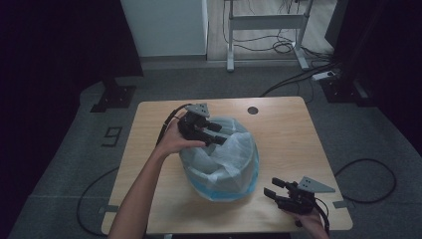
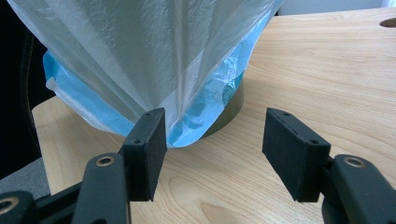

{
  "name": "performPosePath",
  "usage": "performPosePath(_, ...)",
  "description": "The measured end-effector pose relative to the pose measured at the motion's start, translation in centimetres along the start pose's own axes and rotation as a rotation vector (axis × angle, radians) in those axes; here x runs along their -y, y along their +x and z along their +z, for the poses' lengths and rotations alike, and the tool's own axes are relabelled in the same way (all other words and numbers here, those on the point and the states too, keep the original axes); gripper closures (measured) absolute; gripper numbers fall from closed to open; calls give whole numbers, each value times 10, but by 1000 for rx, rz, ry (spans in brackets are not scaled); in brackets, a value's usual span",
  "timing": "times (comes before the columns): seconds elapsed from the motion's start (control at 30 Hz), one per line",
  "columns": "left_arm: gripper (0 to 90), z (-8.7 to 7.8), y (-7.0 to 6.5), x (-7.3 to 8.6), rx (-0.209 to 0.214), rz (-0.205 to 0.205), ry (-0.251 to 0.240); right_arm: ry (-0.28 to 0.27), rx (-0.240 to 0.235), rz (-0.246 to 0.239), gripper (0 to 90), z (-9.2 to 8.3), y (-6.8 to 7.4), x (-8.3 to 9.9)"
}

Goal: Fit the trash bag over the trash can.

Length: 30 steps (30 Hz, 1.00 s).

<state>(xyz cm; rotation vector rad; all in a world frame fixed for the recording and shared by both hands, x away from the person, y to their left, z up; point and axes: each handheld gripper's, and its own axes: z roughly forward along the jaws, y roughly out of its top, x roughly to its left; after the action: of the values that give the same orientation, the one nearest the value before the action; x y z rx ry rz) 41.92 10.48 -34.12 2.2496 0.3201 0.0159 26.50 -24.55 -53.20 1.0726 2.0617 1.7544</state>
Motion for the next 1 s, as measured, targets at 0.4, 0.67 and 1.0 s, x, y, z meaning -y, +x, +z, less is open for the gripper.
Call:
performPosePath(0.4,437,17,-4,-14,11,20,19,4,-1,1,389,1,1,1)
performPosePath(0.67,530,34,-6,-23,18,35,92,5,0,0,390,0,0,1)
performPosePath(1.0,608,56,-8,-21,16,45,205,4,3,1,391,-1,-1,1)
